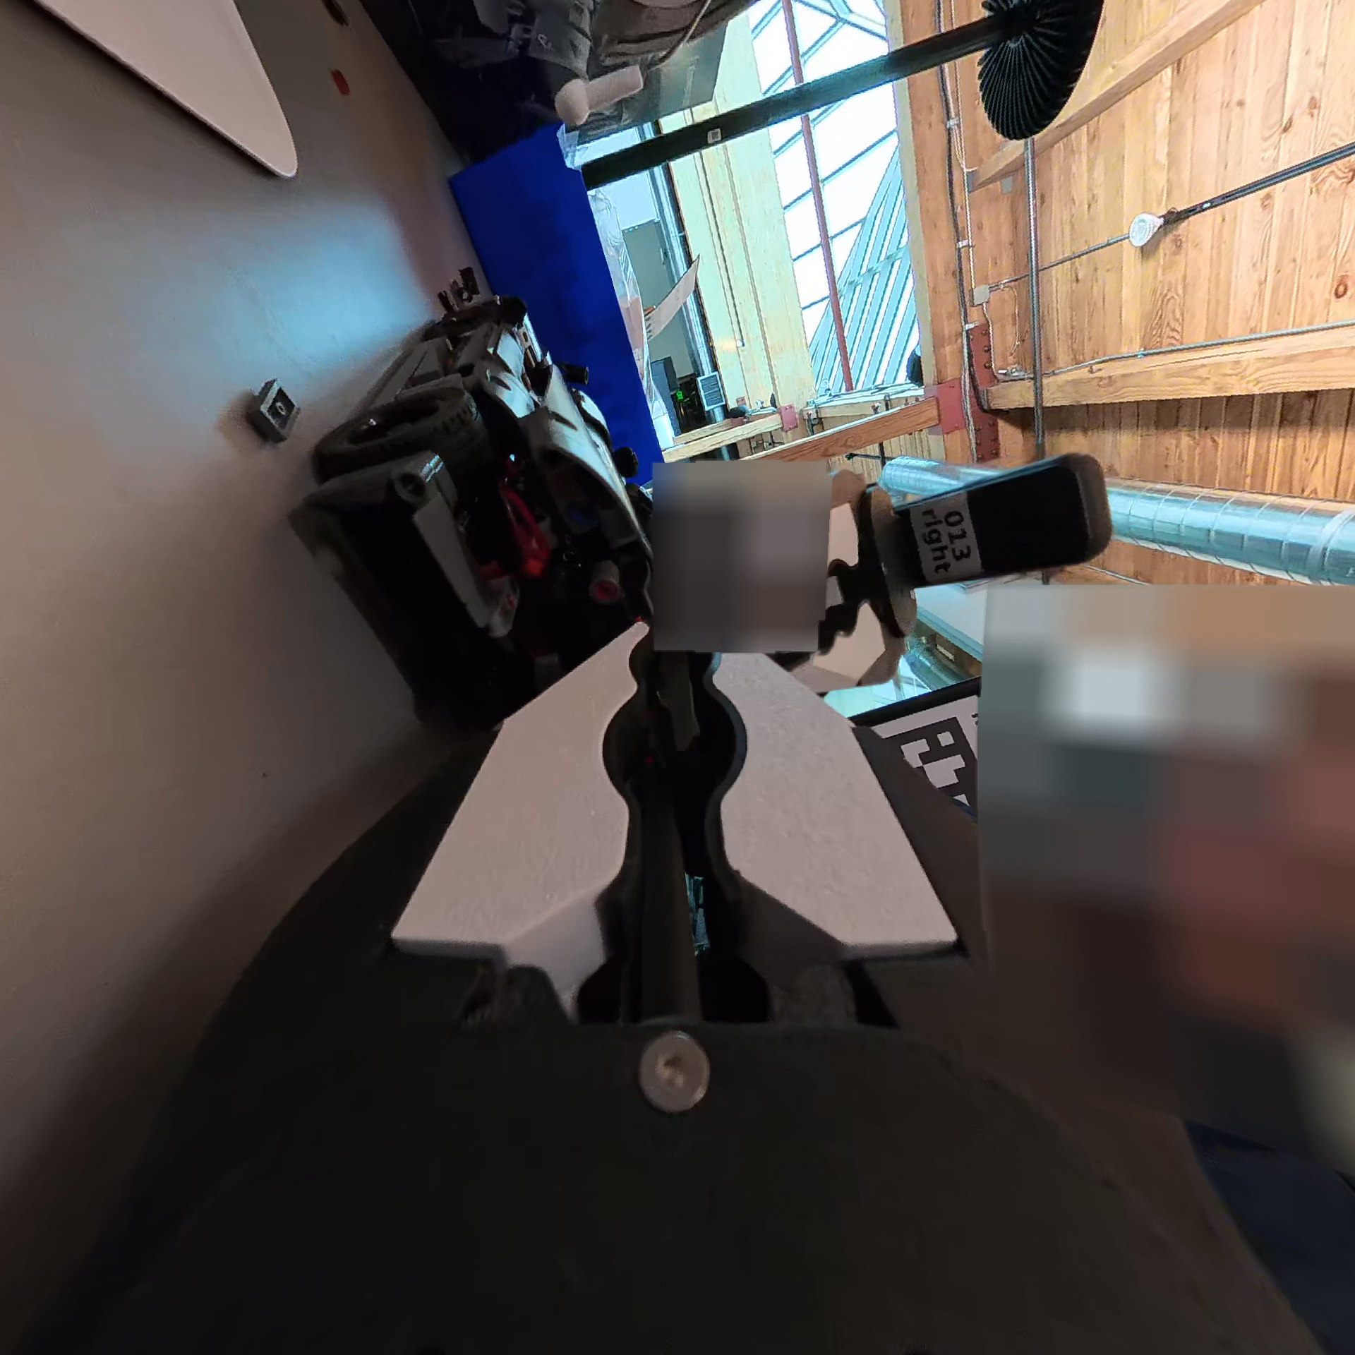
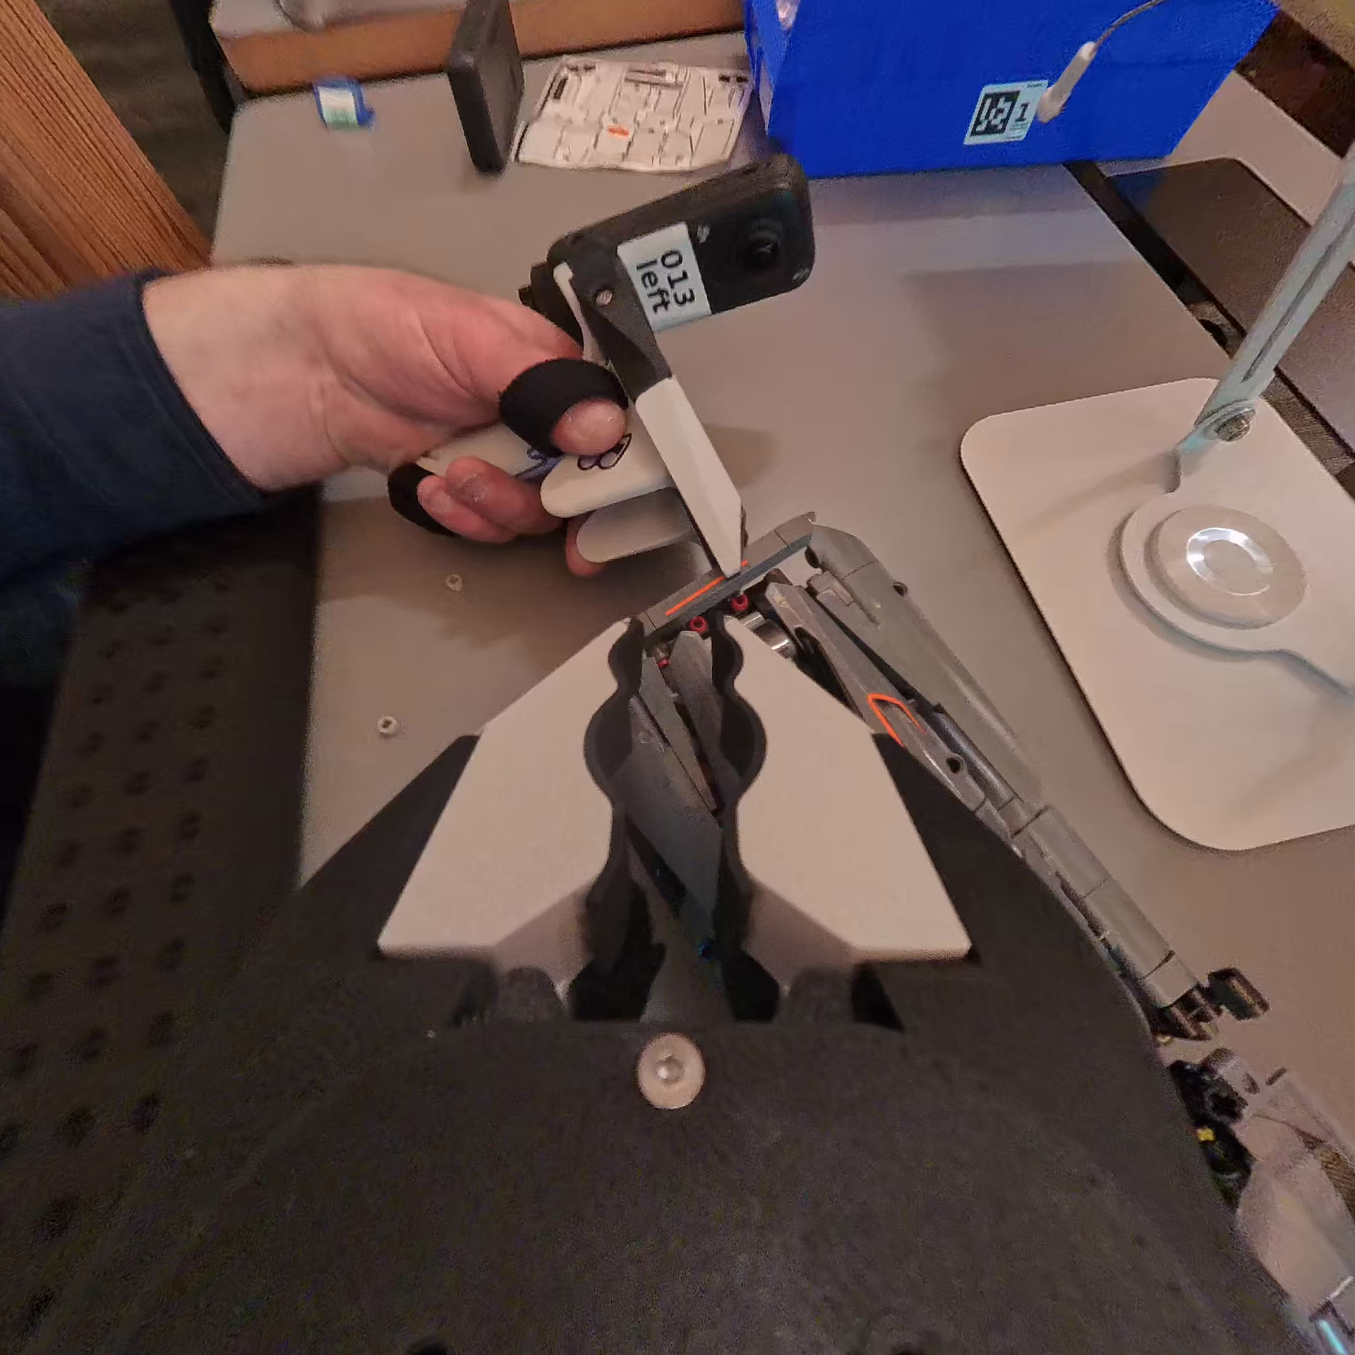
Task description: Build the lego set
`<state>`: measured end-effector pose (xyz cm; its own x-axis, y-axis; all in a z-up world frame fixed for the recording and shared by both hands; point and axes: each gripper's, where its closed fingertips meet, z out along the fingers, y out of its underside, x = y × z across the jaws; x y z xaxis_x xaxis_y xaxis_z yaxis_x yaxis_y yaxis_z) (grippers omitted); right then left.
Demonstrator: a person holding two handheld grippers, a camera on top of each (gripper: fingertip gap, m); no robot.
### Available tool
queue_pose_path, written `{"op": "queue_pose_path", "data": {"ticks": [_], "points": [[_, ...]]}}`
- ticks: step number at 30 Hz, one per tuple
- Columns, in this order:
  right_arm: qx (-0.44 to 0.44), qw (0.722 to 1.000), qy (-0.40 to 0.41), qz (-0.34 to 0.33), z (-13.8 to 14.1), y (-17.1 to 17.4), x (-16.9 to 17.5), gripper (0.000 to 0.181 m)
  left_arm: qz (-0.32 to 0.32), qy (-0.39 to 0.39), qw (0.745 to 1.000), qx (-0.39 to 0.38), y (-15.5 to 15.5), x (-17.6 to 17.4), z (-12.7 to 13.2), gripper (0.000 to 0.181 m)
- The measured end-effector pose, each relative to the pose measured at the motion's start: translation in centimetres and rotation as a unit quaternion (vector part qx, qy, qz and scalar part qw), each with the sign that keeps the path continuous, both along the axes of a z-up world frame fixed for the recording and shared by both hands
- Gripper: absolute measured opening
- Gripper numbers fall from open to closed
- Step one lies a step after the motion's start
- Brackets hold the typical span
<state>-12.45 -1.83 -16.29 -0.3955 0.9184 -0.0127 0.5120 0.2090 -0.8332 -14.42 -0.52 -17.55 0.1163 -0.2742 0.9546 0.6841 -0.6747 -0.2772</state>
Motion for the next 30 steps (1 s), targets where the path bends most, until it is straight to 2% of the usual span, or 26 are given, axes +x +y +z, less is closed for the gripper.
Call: {"op": "queue_pose_path", "data": {"ticks": [1, 6, 8, 20, 30], "points": [[0.015, 1.0, -0.002, 0.001, -0.3, -0.1, -0.1, 0.017, 0.004, 0.005, 1.0, -0.002, 0.1, 0.0, 0.0, 0.004], [0.051, 0.999, -0.015, 0.001, -1.6, -0.1, -0.3, 0.018, 0.016, 0.022, 1.0, -0.009, 0.5, -0.2, -0.2, 0.004], [0.048, 0.999, -0.014, -0.001, -1.6, 0.0, -0.4, 0.018, 0.029, 0.025, 0.999, -0.011, 0.6, -0.4, -0.3, 0.004], [0.028, 0.999, -0.021, -0.002, -1.8, 0.2, -0.3, 0.018, 0.012, 0.02, 1.0, 0.0, 0.6, 0.6, 0.1, 0.004], [0.073, 0.997, -0.006, -0.021, -1.7, 0.5, -0.8, 0.024, 0.042, 0.032, 0.999, -0.005, 1.2, 0.7, 0.1, 0.006]]}}
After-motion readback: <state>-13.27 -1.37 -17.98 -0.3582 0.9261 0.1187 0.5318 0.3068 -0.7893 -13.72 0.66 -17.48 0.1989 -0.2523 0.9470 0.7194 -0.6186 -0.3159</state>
